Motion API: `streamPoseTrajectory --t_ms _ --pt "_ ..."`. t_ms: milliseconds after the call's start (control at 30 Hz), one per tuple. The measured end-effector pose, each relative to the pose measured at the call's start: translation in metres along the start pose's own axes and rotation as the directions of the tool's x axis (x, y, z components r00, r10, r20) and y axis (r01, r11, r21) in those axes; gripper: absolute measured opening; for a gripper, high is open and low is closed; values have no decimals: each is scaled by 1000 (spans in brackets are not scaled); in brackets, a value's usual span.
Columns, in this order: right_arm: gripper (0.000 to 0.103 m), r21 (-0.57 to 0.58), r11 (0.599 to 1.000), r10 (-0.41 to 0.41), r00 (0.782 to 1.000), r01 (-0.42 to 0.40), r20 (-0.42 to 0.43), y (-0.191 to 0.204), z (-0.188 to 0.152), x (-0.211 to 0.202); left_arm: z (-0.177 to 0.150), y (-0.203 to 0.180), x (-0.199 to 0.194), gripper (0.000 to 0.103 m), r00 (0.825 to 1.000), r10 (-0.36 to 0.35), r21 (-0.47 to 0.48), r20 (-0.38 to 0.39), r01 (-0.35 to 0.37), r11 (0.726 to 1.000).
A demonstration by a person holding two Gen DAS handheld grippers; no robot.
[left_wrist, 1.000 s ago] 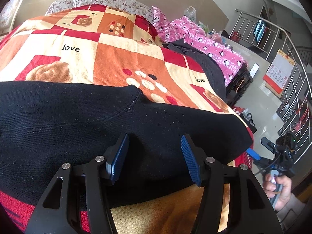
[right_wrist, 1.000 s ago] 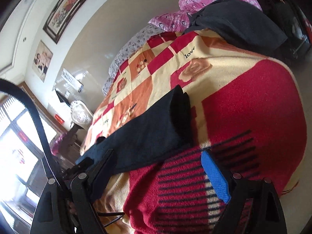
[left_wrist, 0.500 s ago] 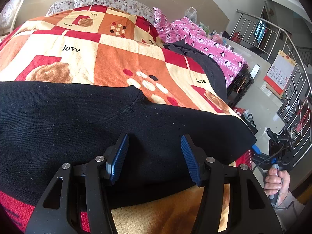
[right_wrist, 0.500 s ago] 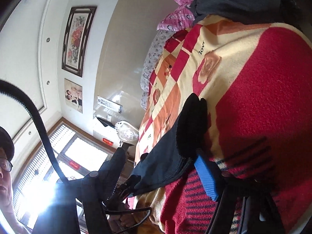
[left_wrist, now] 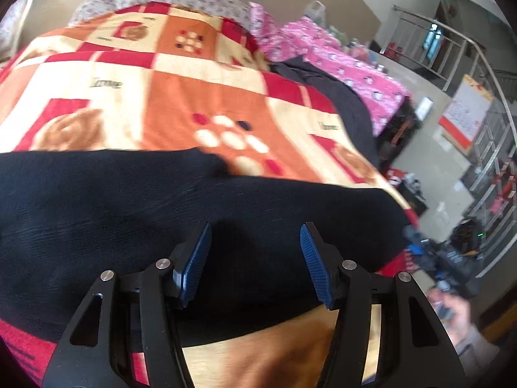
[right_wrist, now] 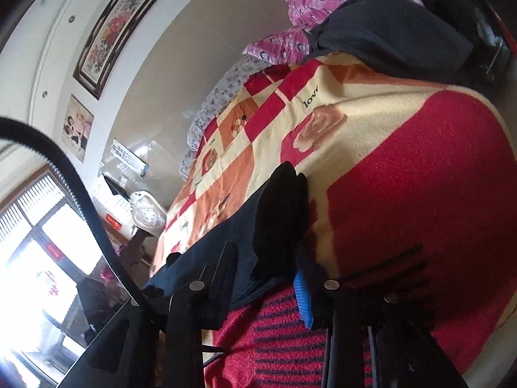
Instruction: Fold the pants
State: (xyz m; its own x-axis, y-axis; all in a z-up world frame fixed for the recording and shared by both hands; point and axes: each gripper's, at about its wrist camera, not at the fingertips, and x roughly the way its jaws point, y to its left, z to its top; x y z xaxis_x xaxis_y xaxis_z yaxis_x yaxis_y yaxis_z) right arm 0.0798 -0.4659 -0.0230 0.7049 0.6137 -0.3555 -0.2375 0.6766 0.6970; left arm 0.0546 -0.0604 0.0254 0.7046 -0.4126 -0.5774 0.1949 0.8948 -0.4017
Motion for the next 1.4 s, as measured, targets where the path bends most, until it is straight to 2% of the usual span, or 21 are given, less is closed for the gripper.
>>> streamPoseTrajectory --t_ms 67,133,167,267,333,400,500,600,700,800,867,933,1033,1100,1133,1200,1333,1400 --pt "28 -83 994 -67 998 67 10 13 -2 -2 13 -24 7 56 999 -48 11 -3 48 999" --pt "13 -167 975 -145 989 147 25 28 -4 1 26 -50 22 60 995 -95 23 -41 96 995" --pt "13 -202 962 -179 983 184 41 35 -6 1 33 -65 32 60 991 -114 35 -73 116 993" --pt "10 -337 892 -280 954 299 107 60 -16 2 51 -108 60 60 978 -134 115 -157 153 982" --pt "10 -399 844 -327 934 358 146 71 -22 5 58 -135 80 60 963 -146 191 -228 191 963" --pt "10 -441 811 -346 923 386 170 78 -28 7 63 -153 99 60 939 -162 225 -303 235 946" --pt "10 -465 794 -350 920 392 179 80 -30 9 66 -178 121 60 899 -162 268 -408 287 920" --pt "10 -502 774 -339 922 386 187 86 -33 11 65 -201 134 60 880 -129 333 -458 304 892" --pt "10 -552 739 -333 922 386 199 96 -43 11 62 -219 147 60 866 -49 403 -498 281 871" --pt "10 -592 703 -331 918 394 217 104 -50 12 54 -229 157 60 862 64 481 -503 218 849" --pt "10 -606 691 -330 917 395 222 107 -53 12 52 -230 161 60 860 117 501 -496 174 848" --pt "10 -609 688 -332 917 394 220 107 -53 13 53 -225 162 60 871 149 507 -468 128 852" --pt "10 -607 691 -329 919 392 218 106 -53 12 54 -216 161 54 886 129 481 -445 115 869" --pt "10 -611 688 -331 919 392 217 107 -53 13 56 -210 162 34 881 113 448 -460 120 886" --pt "10 -614 685 -331 919 391 216 107 -54 13 56 -207 162 32 882 112 435 -457 112 893" --pt "10 -621 679 -332 919 390 214 108 -54 12 60 -203 161 20 889 103 410 -447 102 906" --pt "10 -637 661 -334 916 395 222 113 -58 12 69 -190 148 13 911 32 325 -412 114 939" --pt "10 -659 640 -332 916 395 227 121 -61 12 71 -183 143 10 920 1 298 -393 126 946"
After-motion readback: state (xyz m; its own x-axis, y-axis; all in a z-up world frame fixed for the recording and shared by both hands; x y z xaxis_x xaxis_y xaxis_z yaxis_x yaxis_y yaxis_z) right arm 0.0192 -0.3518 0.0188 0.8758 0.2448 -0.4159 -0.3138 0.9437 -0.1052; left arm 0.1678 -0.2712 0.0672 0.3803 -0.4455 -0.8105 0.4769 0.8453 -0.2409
